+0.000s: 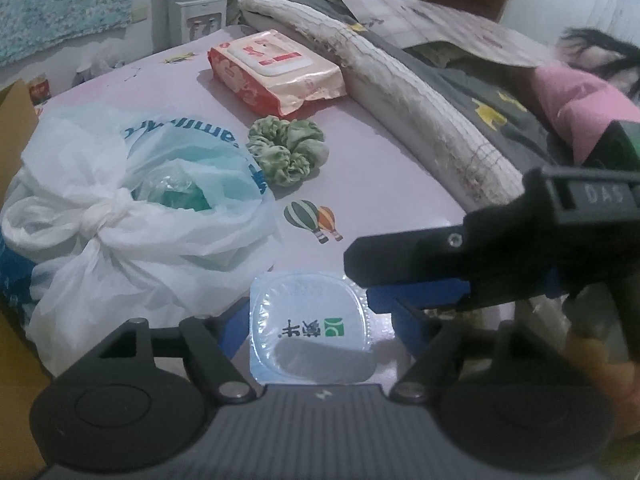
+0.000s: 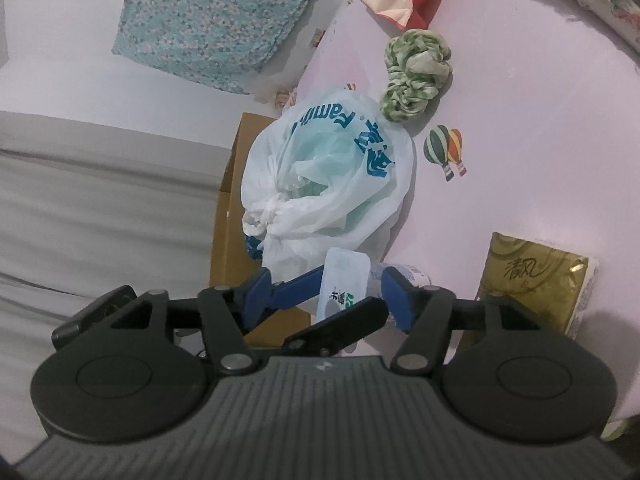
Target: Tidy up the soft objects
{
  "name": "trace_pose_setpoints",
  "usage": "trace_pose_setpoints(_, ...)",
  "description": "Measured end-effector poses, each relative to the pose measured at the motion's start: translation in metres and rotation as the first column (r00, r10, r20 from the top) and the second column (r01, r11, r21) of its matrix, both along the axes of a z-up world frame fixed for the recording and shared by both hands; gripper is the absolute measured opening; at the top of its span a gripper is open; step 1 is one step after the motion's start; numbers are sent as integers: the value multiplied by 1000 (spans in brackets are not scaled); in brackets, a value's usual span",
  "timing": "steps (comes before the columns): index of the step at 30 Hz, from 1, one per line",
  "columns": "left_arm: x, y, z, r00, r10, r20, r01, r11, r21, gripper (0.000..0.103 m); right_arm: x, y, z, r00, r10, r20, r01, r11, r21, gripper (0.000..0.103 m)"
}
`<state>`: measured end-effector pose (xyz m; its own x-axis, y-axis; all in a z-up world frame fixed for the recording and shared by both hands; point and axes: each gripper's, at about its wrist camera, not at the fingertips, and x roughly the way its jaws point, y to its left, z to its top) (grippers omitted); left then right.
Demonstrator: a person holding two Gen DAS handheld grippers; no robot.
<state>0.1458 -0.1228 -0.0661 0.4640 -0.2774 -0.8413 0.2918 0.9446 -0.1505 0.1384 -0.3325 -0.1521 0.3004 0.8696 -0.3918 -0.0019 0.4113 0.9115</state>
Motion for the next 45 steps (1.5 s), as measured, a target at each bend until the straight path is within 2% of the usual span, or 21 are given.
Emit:
trace_pose_setpoints(4,3,-3,-3,1000,-11,-24,12,999,37,76,0,-7,-2,1000,-22,8,22,1000,8,64)
trace_pose_setpoints(9,11,-7,-7,999,-21,-44,25,996,83,68,-4,-19,6,997,-55,59,55,998,-9,65)
trace_pose_setpoints(18,8,-6,-7,999,-26,-42,30,996,83,65,-20,-45,20,983,-127,131,134,990,-48,65)
trace_pose_setpoints(24,-2,8,8,1000,5,-29,-6,1000,-26,65,-31,-58,23,978,-161,135,168,985,-41,65)
trace_pose_setpoints(28,-16,32,40,998,64,12,-61,987,-151,65,-34,-57,27,977,-159,142,166,986,-35,65)
trace_pose_setpoints(31,-29,59,74,989,128,77,-108,969,-220,65,-33,-50,32,977,-144,157,151,988,-34,65)
trace_pose_setpoints(33,-39,82,98,974,185,128,-149,957,-248,65,-31,-45,36,977,-132,164,140,990,-34,65)
trace_pose_setpoints(35,-51,110,121,948,261,184,-207,941,-268,65,-28,-38,38,979,-117,169,125,992,-33,65)
trace_pose_setpoints(38,-72,153,147,888,382,256,-315,911,-266,65,-26,-26,40,980,-97,171,104,994,-35,65)
trace_pose_setpoints(41,-91,197,155,817,504,281,-449,861,-238,65,-23,-15,39,983,-77,165,84,996,-37,65)
trace_pose_setpoints(45,-103,252,139,731,639,239,-608,769,-198,63,-20,-1,37,986,-54,155,62,997,-50,65)
